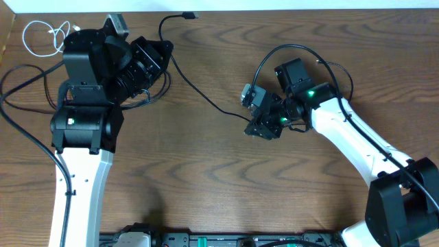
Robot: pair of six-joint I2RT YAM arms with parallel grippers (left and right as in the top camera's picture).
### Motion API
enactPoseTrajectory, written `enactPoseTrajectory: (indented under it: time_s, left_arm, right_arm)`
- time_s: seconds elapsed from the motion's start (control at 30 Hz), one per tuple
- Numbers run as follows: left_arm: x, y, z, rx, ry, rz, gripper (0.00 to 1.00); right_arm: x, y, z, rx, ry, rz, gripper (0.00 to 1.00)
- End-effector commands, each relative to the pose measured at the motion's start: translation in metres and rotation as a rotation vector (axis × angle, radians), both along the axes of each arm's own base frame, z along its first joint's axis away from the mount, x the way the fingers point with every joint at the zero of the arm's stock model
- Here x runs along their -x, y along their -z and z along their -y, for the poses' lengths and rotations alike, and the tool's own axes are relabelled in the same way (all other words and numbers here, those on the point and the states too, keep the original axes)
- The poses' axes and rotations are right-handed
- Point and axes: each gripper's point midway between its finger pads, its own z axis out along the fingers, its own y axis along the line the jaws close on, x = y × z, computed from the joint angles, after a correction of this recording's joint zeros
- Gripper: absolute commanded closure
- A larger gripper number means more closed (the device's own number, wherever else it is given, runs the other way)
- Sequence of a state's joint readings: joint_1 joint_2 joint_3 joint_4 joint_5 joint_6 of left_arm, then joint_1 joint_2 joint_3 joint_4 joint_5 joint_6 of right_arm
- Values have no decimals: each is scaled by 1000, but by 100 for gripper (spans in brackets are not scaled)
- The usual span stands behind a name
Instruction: Untangle cables
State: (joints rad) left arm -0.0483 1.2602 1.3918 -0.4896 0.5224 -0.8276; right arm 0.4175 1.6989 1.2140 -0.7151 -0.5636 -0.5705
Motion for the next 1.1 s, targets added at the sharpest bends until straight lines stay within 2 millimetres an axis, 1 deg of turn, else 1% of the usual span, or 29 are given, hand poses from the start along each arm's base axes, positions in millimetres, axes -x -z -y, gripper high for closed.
enactPoseTrajectory:
  time_s: [0.0, 0.07, 0.1, 0.17, 0.27, 0.3, 0.37, 0.4, 0.5, 0.6, 0.7, 0.73, 0.8, 0.83, 0.87, 0.93, 1.07]
  left_arm:
    - [2, -6, 0, 31, 0, 5, 93]
    - [2, -6, -2, 31, -5, 2, 93]
    - [2, -6, -3, 31, -8, 2, 92]
    - [1, -6, -6, 33, -15, 2, 93]
    - [2, -7, -4, 50, -8, -4, 93]
    - [2, -7, -4, 50, -8, -3, 93]
    - [2, -7, -4, 49, -9, -3, 93]
    - [2, -7, -4, 49, -9, -2, 93]
    - [2, -7, -5, 48, -11, -2, 93]
    - [1, -1, -10, 18, -33, -13, 92]
    - [1, 15, -20, -46, -73, -55, 92]
    - [1, 21, -24, -71, -92, -76, 89]
    - [3, 37, -32, -119, -125, -128, 67]
    - [4, 45, -35, -145, -129, -153, 57]
    - [5, 50, -36, -163, -125, -170, 54]
    - [8, 60, -36, -193, -103, -197, 52]
    - [13, 74, -36, -216, -83, -249, 51]
  right_arm:
    - [5, 2, 1, -2, 4, -10, 57]
    - [5, 2, 1, -2, 12, -16, 68]
    - [4, 2, 0, -4, 21, -20, 71]
    - [3, 1, 0, -8, 36, -26, 71]
    - [3, 2, 0, -9, 40, -29, 69]
    - [3, 2, 0, -9, 45, -34, 71]
    - [3, 2, 0, -9, 44, -34, 83]
    - [3, 2, 0, -10, 50, -38, 99]
    - [3, 2, -1, -14, 87, -66, 99]
    - [1, -3, -6, -56, 169, -131, 99]
    - [4, -22, -20, -165, 180, -194, 99]
    - [6, -31, -25, -205, 169, -206, 99]
    - [7, -54, -33, -284, 159, -222, 99]
    - [6, -65, -36, -313, 163, -224, 99]
    - [4, -76, -38, -336, 182, -220, 99]
    - [0, -94, -39, -370, 207, -206, 99]
    - [1, -119, -38, -418, 242, -186, 99]
